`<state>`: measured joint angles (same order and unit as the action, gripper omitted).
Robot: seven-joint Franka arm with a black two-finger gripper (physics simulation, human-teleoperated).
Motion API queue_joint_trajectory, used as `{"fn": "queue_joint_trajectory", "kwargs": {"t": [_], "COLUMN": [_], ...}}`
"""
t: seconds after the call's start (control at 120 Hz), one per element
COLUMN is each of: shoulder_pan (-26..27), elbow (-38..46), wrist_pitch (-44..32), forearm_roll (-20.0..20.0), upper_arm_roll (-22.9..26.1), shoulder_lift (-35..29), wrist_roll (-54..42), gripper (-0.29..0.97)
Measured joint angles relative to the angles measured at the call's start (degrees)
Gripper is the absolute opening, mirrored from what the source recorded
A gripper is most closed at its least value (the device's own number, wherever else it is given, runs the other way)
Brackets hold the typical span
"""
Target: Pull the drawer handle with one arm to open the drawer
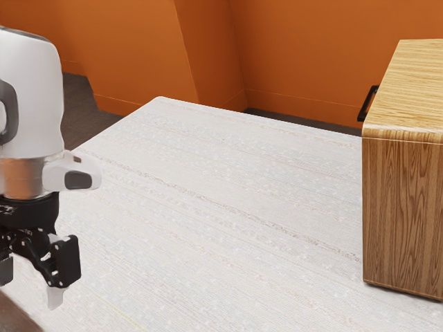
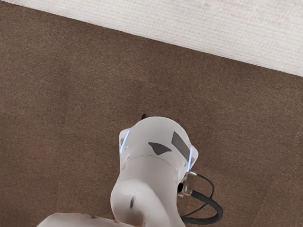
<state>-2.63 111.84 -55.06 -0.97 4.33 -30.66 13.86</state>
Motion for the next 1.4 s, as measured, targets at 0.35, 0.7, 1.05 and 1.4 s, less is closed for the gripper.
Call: {"fn": "queue_joint_trajectory", "kwargs": {"t": [0.35,0.7,1.05,1.4], "shoulder_pan": [2.52,3.09,4.49,4.16], "elbow": [-27.52,-16.52,-16.82,-23.98], "wrist_pitch": [-44.78,-97.75,-93.92,-85.13], "forearm_roll": [-11.77,19.66,46.73,38.1], "upper_arm_roll": [6.78,2.96,3.22,4.92], "shoulder_lift": [30.4,33.49,37.19,41.44], "wrist_roll": [4.24,-3.89,-15.45,-23.43], "gripper": [0.68,0.68,0.68,0.68]}}
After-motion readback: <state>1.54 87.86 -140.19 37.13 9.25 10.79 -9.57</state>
